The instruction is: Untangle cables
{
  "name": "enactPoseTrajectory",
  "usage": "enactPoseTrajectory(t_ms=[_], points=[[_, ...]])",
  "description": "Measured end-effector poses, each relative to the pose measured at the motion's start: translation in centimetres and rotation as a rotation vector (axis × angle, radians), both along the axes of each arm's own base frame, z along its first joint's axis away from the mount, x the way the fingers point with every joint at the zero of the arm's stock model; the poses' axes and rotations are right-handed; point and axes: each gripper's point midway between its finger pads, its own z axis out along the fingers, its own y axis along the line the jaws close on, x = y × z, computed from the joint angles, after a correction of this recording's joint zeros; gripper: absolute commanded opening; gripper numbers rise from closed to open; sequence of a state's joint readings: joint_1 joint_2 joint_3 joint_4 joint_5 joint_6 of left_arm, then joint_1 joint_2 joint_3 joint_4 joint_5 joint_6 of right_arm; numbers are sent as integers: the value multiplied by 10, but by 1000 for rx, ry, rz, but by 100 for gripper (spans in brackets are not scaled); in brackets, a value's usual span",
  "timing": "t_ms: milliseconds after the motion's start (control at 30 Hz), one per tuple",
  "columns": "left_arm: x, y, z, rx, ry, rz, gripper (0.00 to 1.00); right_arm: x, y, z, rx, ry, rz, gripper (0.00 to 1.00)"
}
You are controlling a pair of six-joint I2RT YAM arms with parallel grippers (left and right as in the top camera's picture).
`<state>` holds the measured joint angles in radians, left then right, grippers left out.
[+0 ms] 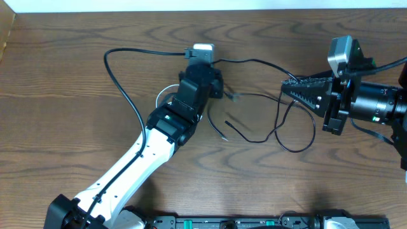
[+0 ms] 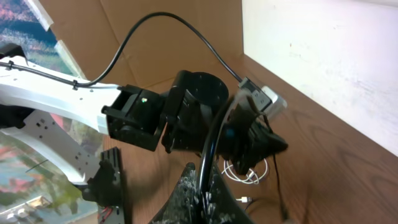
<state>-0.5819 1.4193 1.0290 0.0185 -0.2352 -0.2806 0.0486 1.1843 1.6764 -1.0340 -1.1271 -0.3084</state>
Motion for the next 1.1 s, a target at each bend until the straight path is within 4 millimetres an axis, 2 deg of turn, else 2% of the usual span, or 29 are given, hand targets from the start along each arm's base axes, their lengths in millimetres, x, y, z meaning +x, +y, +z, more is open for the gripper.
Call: enactPoseTrajectory(t_ms=[100, 233, 333, 433, 467, 533, 633, 700, 767, 800, 867, 933, 967, 1033, 1100], points=[[5, 20, -3, 30, 5, 70, 7, 6, -4, -6, -27, 15, -45, 1], [8, 55, 2, 51, 12, 161, 7, 19, -16, -24, -106, 60, -161, 1], [-5, 84, 9, 52, 46, 224, 7, 31, -30, -37, -175, 87, -273, 1], [-19, 96, 11, -10, 84, 286, 7, 39, -39, -43, -210, 99, -340, 1], [-21, 93, 13, -60, 87, 291, 7, 40, -40, -43, -216, 99, -351, 1], [-18, 74, 27, -189, 68, 221, 7, 42, -43, -44, -224, 100, -369, 1], [-17, 32, 59, -346, 7, 2, 7, 44, -45, -46, -233, 101, -386, 1], [-27, 0, 76, -392, -20, -194, 7, 44, -46, -46, -236, 101, -391, 1], [-36, -13, 70, -369, 12, -279, 7, 44, -46, -46, -236, 102, -393, 1], [-38, -14, 54, -334, 58, -286, 7, 44, -46, -46, -236, 105, -394, 1], [-33, -3, 25, -274, 136, -208, 7, 44, -46, -47, -233, 113, -397, 1], [-27, 18, -7, -214, 220, -63, 7, 44, -46, -47, -231, 124, -399, 1], [-26, 23, -14, -207, 236, -26, 7, 43, -46, -48, -230, 128, -400, 1], [-23, 23, -13, -231, 237, -11, 7, 43, -47, -49, -230, 135, -403, 1], [-25, 8, -4, -288, 229, -84, 7, 43, -47, -48, -230, 134, -405, 1]])
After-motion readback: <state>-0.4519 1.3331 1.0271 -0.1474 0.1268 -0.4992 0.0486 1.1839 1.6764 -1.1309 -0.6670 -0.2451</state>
